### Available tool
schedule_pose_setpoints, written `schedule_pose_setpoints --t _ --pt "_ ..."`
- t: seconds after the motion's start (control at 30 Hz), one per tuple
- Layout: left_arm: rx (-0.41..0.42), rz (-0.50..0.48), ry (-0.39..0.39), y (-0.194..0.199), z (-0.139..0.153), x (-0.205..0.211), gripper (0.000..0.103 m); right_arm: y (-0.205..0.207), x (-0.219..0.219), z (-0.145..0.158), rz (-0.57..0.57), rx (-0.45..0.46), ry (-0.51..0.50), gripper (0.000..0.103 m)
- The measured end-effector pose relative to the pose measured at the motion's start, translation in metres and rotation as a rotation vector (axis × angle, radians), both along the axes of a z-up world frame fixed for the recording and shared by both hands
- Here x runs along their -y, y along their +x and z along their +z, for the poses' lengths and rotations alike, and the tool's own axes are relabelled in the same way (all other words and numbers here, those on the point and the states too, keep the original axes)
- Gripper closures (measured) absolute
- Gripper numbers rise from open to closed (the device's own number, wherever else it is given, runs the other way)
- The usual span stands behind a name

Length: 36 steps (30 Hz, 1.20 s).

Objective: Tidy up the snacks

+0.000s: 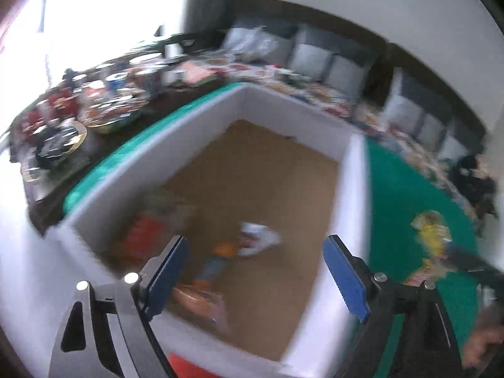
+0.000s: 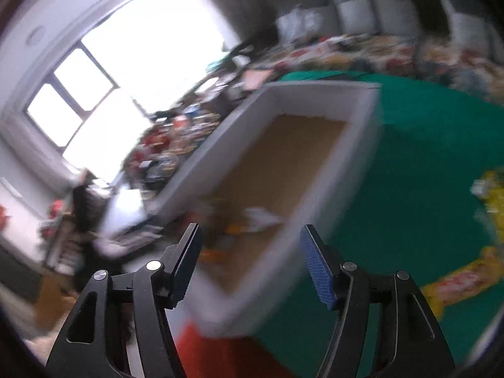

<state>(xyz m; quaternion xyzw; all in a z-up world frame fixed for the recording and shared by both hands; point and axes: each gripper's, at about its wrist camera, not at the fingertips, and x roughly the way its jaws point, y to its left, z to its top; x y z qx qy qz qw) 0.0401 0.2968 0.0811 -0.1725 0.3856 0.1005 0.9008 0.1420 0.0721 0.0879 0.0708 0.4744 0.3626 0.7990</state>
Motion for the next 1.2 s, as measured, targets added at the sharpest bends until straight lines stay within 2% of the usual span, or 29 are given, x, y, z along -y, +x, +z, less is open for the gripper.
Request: schedule_pose_setpoints --t 0.13,0.23,0.27,0.37,0.43,0.5,0.53,0.6,0.7,0.77,0.87,1.2 --pt "0.054 -0.200 -0.047 0.015 0.012 0.071 0.013 0.007 0.094 -0.057 -0.185 0.024 -0.202 0.031" --pt "0.064 -0.369 -0.063 0.020 0.005 0.139 0.002 0.000 0.163 -0.096 -0.306 0.015 -0.330 0.031" --pt "0.054 -0.416 -0.061 0.021 -0.001 0.159 0.001 -0.007 0.185 -0.108 -0.347 0.013 -0.364 0.031" --pt "-0.027 -0.555 -0.031 0.030 -0.042 0.222 0.001 -0.021 0.240 -0.134 -0.458 0.013 -0.426 0.031" --pt "-0.099 -0.615 0.025 0.037 -0.078 0.253 0.001 -0.030 0.261 -0.145 -0.507 0.018 -0.449 0.031" --pt "-0.142 -0.635 0.095 0.043 -0.109 0.270 0.001 -0.035 0.277 -0.153 -0.540 0.020 -0.460 0.031" --pt "-0.152 -0.637 0.122 0.045 -0.119 0.274 0.001 -0.037 0.282 -0.153 -0.549 0.053 -0.459 0.031" --pt "-0.169 -0.630 0.175 0.053 -0.139 0.272 0.001 -0.039 0.282 -0.150 -0.553 0.078 -0.471 0.031" --pt "-0.178 -0.608 0.196 0.059 -0.158 0.269 0.001 -0.030 0.286 -0.153 -0.560 0.081 -0.462 0.028" --pt "-0.138 -0.611 0.217 0.060 -0.160 0.267 0.001 -0.027 0.284 -0.153 -0.563 0.074 -0.465 0.022" --pt "-0.132 -0.607 0.213 0.064 -0.160 0.268 0.000 -0.029 0.286 -0.153 -0.557 0.067 -0.469 0.016" --pt "-0.082 -0.597 0.221 0.066 -0.160 0.267 0.000 -0.033 0.288 -0.153 -0.565 0.071 -0.474 0.015"
